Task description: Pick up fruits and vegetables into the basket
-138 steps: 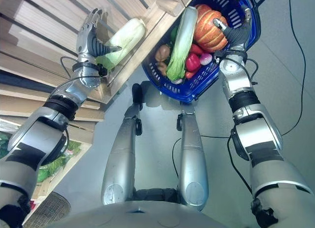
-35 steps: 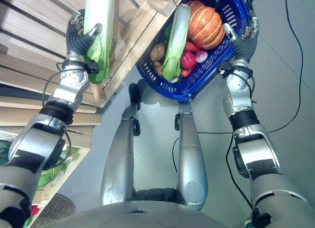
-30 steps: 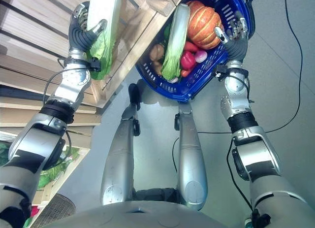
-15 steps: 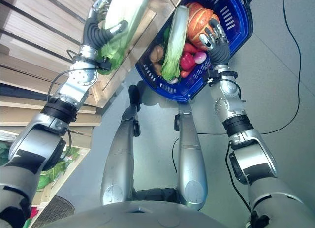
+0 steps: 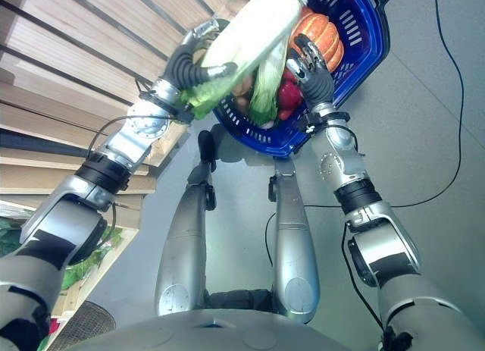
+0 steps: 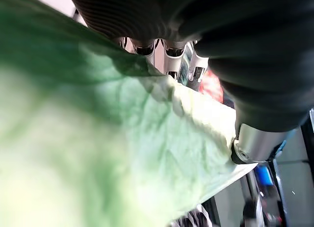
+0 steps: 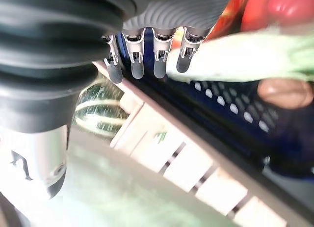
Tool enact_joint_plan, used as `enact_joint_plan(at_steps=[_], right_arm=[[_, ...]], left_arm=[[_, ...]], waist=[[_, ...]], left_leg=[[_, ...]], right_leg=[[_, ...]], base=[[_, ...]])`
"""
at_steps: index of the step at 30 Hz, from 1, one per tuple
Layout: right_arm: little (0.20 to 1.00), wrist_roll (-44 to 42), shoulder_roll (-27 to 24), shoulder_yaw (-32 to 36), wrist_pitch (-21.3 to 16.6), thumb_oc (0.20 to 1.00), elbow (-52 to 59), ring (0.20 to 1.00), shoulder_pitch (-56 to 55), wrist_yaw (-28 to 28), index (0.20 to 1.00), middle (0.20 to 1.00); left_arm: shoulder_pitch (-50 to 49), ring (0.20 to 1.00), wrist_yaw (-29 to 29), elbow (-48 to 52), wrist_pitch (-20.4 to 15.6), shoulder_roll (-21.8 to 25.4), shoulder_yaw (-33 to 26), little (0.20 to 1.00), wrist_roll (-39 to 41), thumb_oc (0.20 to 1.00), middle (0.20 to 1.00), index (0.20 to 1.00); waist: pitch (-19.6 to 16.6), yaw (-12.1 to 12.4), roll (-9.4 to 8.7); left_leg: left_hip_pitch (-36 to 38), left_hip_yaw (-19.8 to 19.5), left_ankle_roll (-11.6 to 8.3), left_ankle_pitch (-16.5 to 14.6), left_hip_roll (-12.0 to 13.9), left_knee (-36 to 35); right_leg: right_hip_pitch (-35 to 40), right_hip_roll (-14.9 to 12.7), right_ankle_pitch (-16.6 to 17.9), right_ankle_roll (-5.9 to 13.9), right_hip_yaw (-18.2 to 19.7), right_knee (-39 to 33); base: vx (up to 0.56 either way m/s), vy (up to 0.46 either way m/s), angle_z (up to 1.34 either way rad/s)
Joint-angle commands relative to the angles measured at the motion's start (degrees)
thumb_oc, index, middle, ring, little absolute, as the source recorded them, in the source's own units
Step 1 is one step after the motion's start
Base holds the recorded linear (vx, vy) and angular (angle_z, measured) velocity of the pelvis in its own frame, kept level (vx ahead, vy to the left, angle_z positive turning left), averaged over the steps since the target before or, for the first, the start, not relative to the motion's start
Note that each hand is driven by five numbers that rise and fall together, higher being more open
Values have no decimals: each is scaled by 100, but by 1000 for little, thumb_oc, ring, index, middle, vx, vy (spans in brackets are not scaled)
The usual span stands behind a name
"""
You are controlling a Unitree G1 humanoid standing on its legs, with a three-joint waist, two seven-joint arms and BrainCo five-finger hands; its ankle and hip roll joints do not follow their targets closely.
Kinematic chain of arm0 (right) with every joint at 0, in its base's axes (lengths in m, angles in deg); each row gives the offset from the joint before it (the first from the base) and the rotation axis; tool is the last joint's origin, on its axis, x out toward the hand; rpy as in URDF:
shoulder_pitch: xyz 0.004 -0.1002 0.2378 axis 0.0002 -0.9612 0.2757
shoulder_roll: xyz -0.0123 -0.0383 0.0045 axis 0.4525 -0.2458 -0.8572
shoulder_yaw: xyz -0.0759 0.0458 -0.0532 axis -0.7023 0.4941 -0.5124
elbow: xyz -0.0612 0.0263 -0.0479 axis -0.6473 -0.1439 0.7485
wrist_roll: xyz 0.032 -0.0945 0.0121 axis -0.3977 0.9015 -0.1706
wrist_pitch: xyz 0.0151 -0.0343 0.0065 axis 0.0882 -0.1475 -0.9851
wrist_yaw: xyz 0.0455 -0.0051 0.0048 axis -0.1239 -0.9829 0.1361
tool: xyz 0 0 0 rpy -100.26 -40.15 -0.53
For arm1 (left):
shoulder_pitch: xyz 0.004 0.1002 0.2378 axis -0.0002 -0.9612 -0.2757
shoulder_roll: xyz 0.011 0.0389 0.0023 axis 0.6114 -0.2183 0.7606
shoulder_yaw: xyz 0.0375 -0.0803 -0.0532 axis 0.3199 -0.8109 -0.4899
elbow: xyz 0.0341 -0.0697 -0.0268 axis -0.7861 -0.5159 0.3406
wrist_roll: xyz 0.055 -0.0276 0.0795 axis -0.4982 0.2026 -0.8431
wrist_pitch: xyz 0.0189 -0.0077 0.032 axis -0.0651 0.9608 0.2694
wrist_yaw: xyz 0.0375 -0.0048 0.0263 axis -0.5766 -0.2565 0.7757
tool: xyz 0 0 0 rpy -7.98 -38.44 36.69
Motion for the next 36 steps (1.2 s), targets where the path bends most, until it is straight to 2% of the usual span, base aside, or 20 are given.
enact_joint_plan(at_steps=[1,8,24,29,30,31,36], right_arm=[[1000,41,9,11,-92,1000,695,1000,-74,-190,1000,1000],[1000,161,92,-55,54,1000,1022,1000,-98,-278,1000,1000],[1000,-13,183,-40,-71,1000,1257,1000,-113,-359,1000,1000],[1000,-136,193,8,-262,1000,1356,1000,-139,-394,1000,1000],[244,-125,198,34,-339,244,1379,244,-149,-368,244,244],[200,-124,206,46,-402,200,1390,200,-151,-354,200,200],[200,-76,241,120,-542,200,1432,200,-150,-321,200,200]], left_arm=[[-68,200,-137,612,-297,-109,-69,200,50,200,200,200],[-121,200,-370,789,-229,-143,11,200,60,200,200,200],[-185,200,-625,831,35,-194,160,200,-58,200,200,200],[-209,200,-577,798,93,-203,182,200,-107,200,200,200],[-217,200,-561,795,105,-199,181,200,-112,200,200,200],[-216,200,-547,790,112,-199,180,200,-122,200,200,200],[-232,200,-503,738,85,-204,144,200,-142,200,200,200]], waist=[[-140,22,30],[-140,18,11],[-140,9,-10],[-140,2,-8],[-140,1,-9],[-140,1,-11],[-140,7,-2]], left_leg=[[16,120,191,-128,-193,18],[6,121,194,-128,-188,42],[-24,124,200,-162,-190,106],[-29,125,205,-167,-189,111],[-30,123,205,-169,-190,117],[-29,120,204,-170,-190,119],[-28,107,209,-162,-196,113]], right_leg=[[357,181,-325,111,-326,233],[353,167,-294,126,-322,230],[317,165,-262,158,-313,247],[306,162,-262,166,-309,256],[308,162,-264,169,-308,261],[310,163,-265,170,-308,263],[304,160,-259,176,-309,266]], base=[[0,0,0],[0,0,0],[0,0,0],[0,0,0],[0,0,0],[0,0,0],[0,0,0]])
